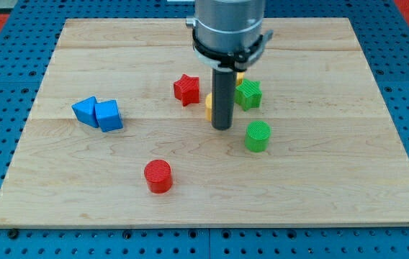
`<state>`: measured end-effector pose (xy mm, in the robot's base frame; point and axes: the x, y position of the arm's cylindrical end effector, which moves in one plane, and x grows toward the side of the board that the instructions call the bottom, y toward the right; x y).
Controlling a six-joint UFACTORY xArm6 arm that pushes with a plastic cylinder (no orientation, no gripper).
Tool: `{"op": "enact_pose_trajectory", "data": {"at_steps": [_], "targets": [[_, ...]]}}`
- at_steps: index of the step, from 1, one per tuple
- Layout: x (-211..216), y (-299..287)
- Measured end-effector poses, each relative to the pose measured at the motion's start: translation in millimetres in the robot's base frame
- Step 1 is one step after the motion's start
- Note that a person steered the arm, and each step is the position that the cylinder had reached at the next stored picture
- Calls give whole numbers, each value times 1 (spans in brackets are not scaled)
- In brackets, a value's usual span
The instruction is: Place the yellow blocks parallel to each other
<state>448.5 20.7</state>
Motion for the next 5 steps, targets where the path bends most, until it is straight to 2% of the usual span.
{"op": "enact_pose_trajectory", "data": {"at_steps": [1,3,5], "targets": [[-26,0],[-16,-28],[-95,4]]}}
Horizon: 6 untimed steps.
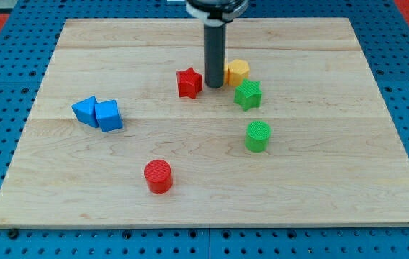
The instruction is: Place the yellow blocks parallel to each other
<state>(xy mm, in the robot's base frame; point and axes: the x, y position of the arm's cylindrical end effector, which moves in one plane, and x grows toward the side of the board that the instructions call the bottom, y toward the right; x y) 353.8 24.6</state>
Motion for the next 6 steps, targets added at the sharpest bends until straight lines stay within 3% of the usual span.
{"op": "enact_pose_trajectory", "data": {"at_steps": [1,3,4,6], "targets": [[-24,22],[5,37],[-1,71],[-23,70]]}}
